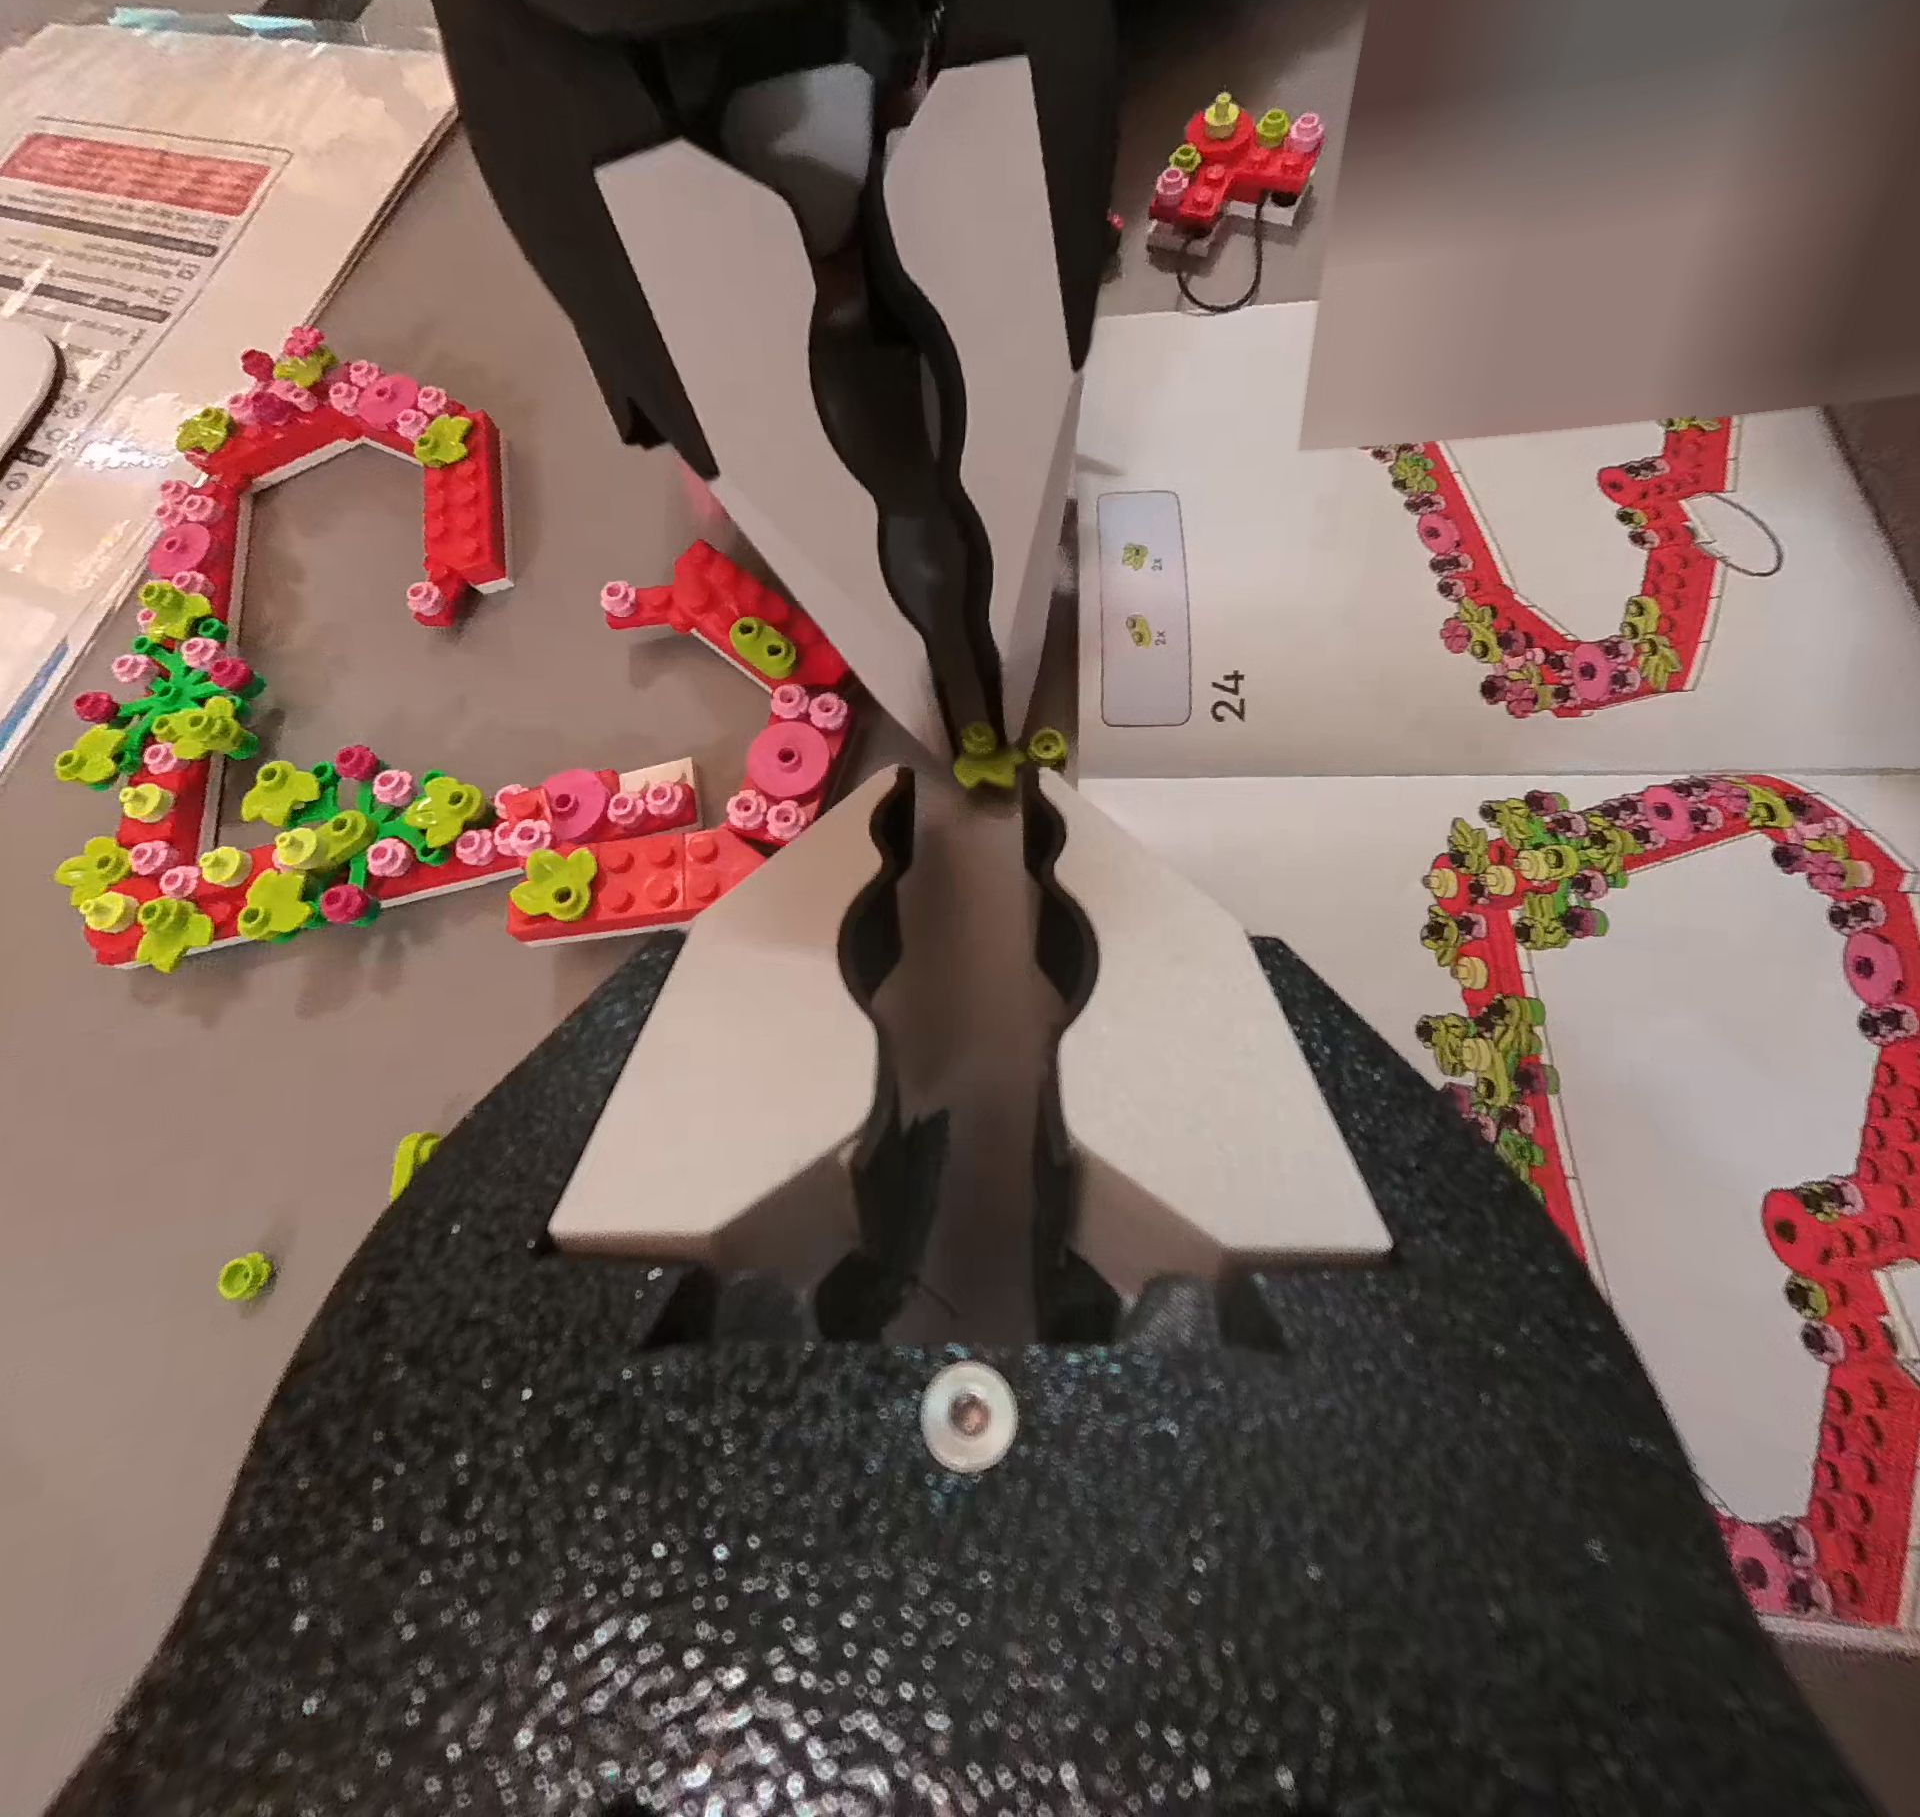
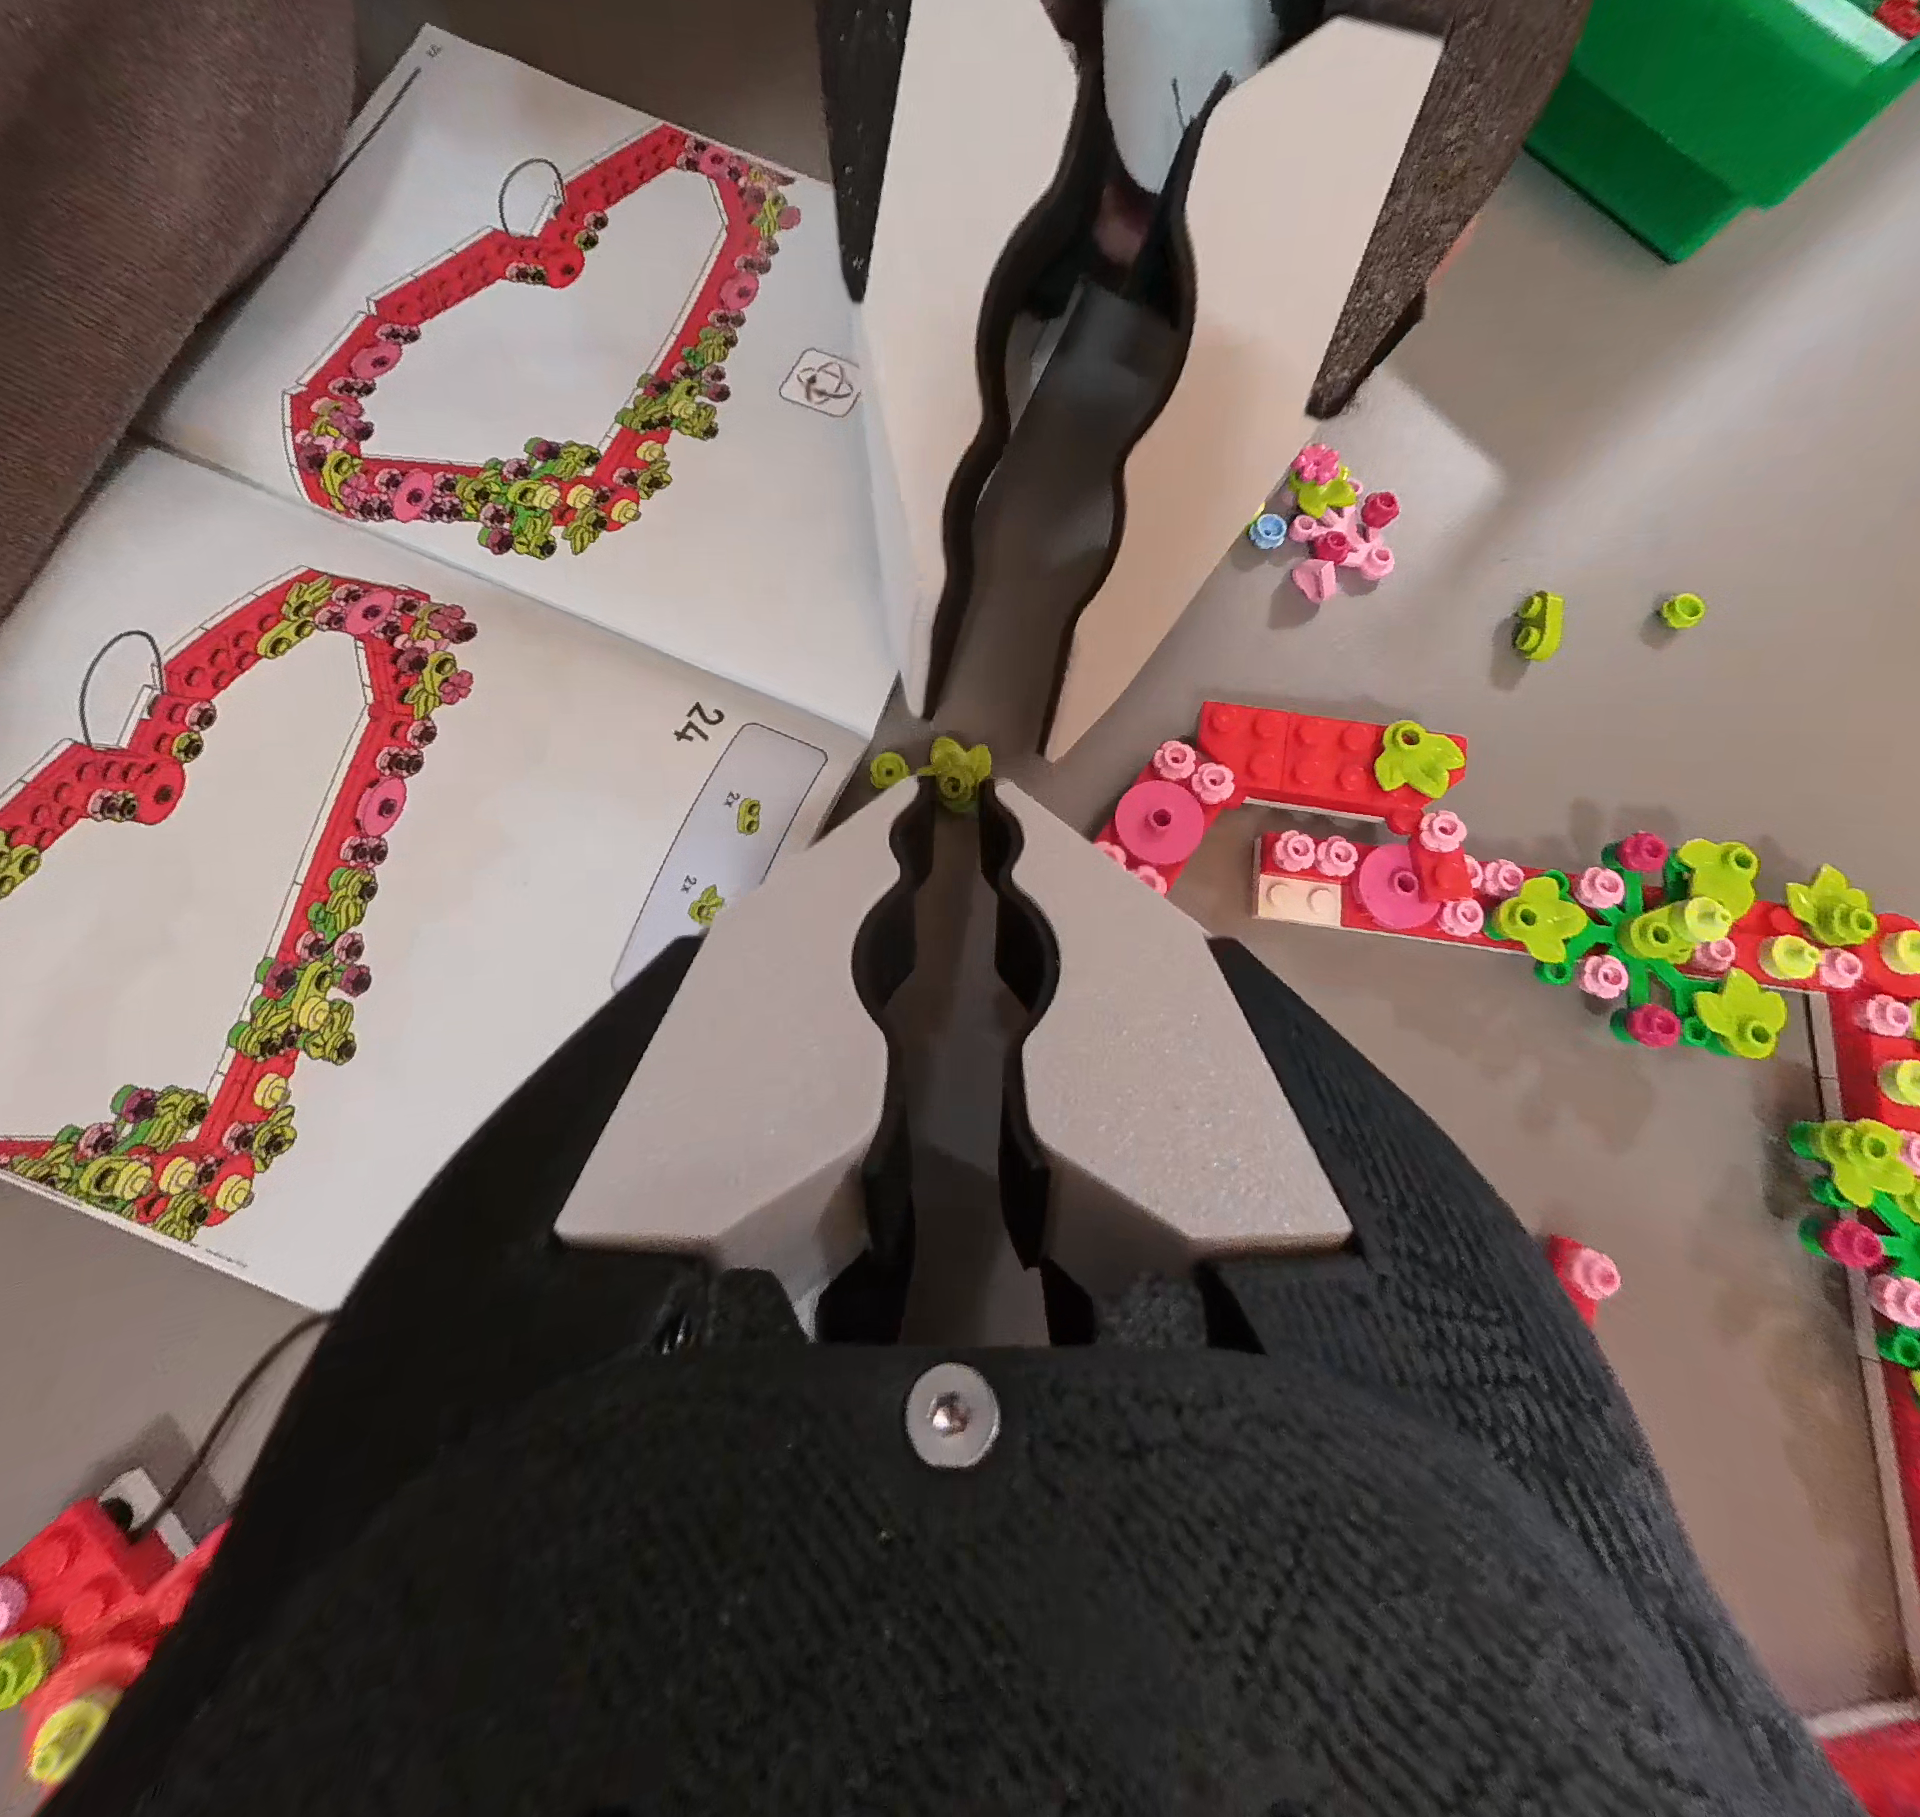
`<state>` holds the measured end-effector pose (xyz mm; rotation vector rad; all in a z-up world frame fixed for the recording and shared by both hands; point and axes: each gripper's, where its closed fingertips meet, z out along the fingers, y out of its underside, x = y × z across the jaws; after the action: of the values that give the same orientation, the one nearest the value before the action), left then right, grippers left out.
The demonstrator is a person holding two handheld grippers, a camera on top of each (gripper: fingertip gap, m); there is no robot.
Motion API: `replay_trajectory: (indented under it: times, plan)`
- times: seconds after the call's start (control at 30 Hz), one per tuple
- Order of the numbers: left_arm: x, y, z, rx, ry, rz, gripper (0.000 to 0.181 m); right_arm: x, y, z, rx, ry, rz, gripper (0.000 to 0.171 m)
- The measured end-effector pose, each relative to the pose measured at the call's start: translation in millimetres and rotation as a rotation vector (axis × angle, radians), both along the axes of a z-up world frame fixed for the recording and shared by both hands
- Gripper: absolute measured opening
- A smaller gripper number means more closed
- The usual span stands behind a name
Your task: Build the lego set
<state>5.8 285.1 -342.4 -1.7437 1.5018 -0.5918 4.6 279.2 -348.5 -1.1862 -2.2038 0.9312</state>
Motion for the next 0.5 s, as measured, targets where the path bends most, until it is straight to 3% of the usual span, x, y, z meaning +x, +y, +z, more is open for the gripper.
replay_trajectory:
  times: [0.5]
  plan:
    - [-2,4,5,0.021,-0.049,0.017,0.022,42,27,-2,-0.070,-0.143,0.020,0.008]
